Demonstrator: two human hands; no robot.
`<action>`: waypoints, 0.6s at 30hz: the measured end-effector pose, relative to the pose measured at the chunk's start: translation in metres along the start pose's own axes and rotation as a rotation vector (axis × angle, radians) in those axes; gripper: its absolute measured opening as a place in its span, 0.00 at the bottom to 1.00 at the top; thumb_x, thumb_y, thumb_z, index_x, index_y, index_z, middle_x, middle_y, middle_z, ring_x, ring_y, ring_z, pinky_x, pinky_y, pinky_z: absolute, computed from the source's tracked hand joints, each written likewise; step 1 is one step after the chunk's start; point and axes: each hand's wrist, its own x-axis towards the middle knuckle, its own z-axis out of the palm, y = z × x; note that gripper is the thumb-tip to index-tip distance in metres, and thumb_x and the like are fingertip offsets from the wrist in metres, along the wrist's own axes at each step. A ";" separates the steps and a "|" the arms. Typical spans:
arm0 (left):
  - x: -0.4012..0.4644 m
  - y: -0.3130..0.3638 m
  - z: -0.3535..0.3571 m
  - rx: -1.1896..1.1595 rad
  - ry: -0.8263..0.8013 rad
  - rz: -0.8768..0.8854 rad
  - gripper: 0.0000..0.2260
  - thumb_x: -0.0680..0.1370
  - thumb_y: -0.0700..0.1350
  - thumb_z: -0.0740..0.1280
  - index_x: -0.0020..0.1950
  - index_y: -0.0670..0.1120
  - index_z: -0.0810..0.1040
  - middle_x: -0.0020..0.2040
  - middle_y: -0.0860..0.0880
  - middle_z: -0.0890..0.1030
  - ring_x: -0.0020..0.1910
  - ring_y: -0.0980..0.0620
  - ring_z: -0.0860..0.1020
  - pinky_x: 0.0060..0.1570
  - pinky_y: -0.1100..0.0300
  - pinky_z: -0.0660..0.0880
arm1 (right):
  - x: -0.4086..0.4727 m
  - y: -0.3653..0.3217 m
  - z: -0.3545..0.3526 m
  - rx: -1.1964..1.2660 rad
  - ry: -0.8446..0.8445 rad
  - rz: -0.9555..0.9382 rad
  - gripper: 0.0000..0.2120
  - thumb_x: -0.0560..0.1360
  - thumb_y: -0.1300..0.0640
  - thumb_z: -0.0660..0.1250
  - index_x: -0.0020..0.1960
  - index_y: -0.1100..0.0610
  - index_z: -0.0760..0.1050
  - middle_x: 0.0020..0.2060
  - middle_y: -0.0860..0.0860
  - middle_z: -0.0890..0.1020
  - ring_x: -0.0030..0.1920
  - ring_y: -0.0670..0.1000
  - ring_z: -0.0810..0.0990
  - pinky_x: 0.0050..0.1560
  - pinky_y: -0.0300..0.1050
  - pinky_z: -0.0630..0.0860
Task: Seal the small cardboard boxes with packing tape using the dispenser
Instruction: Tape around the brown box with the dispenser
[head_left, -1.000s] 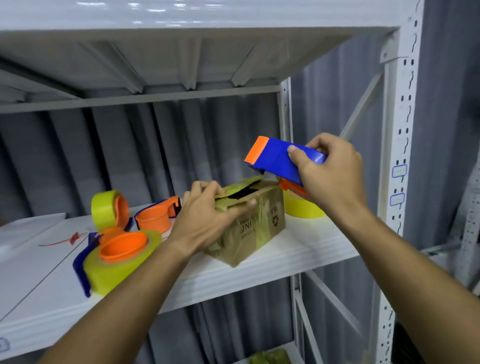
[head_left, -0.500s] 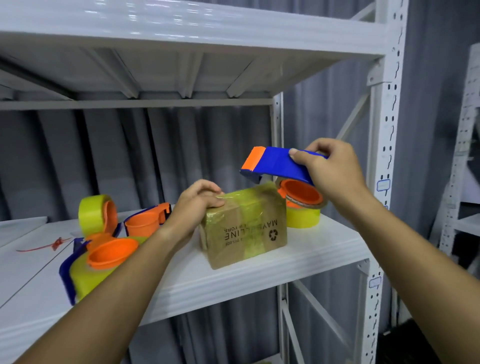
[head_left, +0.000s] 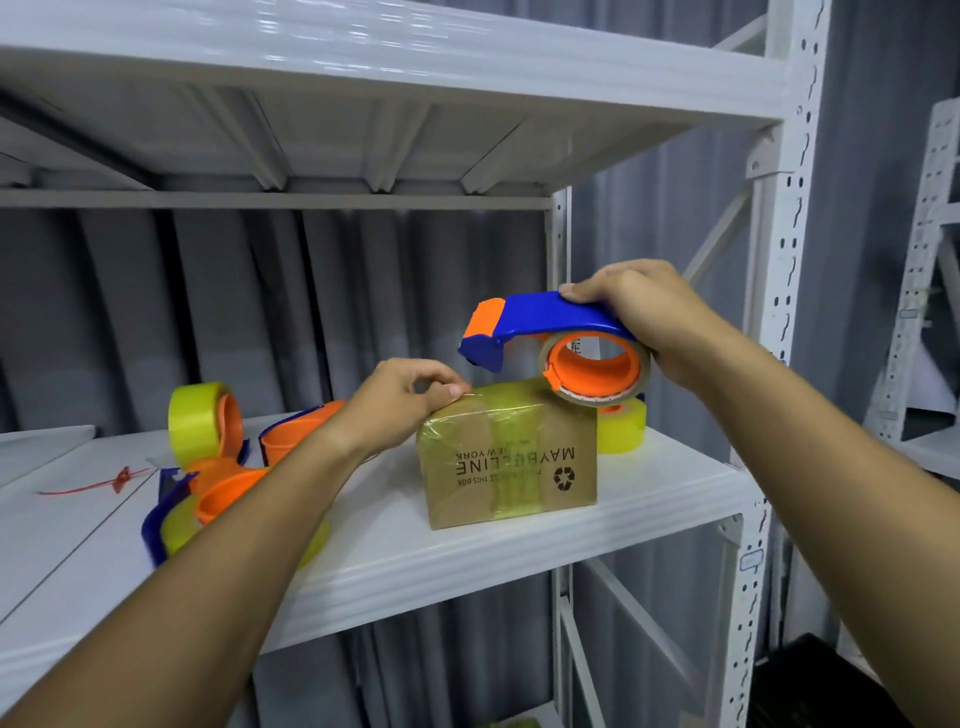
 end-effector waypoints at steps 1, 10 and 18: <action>-0.001 0.000 -0.001 -0.012 -0.004 -0.015 0.07 0.81 0.43 0.68 0.50 0.49 0.86 0.42 0.55 0.85 0.39 0.64 0.80 0.38 0.72 0.73 | 0.003 -0.001 0.002 -0.001 -0.018 0.007 0.12 0.72 0.48 0.74 0.43 0.58 0.84 0.35 0.52 0.86 0.38 0.50 0.84 0.45 0.48 0.80; -0.001 0.005 -0.014 -0.150 -0.005 -0.227 0.13 0.83 0.39 0.60 0.51 0.46 0.84 0.51 0.49 0.86 0.53 0.57 0.80 0.65 0.63 0.70 | 0.028 0.005 0.017 -0.051 -0.169 0.055 0.11 0.73 0.46 0.74 0.46 0.54 0.83 0.39 0.51 0.87 0.40 0.50 0.87 0.46 0.46 0.82; 0.009 0.020 -0.019 -0.292 -0.050 -0.431 0.16 0.85 0.51 0.59 0.59 0.46 0.83 0.50 0.52 0.87 0.44 0.68 0.77 0.73 0.50 0.51 | 0.038 0.008 0.024 -0.103 -0.173 0.046 0.09 0.73 0.44 0.74 0.44 0.50 0.83 0.36 0.47 0.86 0.41 0.51 0.86 0.45 0.45 0.82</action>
